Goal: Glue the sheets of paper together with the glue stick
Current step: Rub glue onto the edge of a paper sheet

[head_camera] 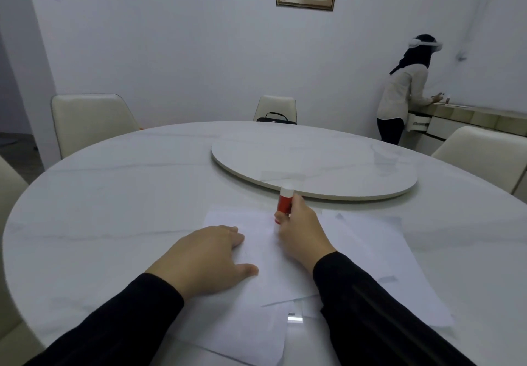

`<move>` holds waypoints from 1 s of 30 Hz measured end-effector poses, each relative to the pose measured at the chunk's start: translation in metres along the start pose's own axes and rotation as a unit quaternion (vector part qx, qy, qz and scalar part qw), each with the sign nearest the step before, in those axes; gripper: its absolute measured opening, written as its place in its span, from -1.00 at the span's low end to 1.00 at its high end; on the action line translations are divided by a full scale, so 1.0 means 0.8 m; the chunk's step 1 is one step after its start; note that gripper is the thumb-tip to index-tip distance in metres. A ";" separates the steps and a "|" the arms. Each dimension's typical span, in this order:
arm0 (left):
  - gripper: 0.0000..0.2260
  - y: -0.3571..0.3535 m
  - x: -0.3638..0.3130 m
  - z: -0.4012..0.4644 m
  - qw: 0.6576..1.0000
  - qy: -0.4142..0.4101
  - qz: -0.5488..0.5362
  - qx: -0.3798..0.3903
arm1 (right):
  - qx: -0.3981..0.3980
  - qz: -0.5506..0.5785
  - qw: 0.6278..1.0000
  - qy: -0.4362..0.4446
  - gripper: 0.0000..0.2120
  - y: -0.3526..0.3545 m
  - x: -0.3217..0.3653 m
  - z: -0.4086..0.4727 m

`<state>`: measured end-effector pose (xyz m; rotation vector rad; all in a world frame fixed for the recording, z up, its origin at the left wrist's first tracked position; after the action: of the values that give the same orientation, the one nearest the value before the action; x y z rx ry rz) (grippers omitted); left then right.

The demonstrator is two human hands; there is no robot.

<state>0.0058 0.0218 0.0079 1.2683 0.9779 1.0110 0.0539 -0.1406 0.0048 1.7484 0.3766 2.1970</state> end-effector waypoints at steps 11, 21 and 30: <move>-0.41 0.006 -0.004 -0.005 1.000 0.012 -0.011 0.002 | -0.071 -0.047 0.995 -0.053 -0.92 0.088 -0.028 0.009; -0.44 0.021 -0.011 0.006 0.995 0.038 0.056 0.080 | -0.167 0.071 0.978 -0.104 -0.85 0.117 -0.055 0.014; -0.56 0.037 -0.118 0.080 0.988 -0.095 -0.071 -0.097 | -0.227 0.453 0.844 -0.176 -0.86 0.144 -0.080 0.015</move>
<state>0.0401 -0.0851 0.0432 1.0956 0.7909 0.8355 0.0700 -0.2715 -0.0048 2.1966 -1.1946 2.0826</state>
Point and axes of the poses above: each hand's wrist, its own z-axis towards the middle knuckle, its own y-axis out of the back of the hand, x = y × z, the point moved 2 cm from there along z, towards the middle knuckle, and after that the axes turned 11 degrees about z, right-handed, at the moved point
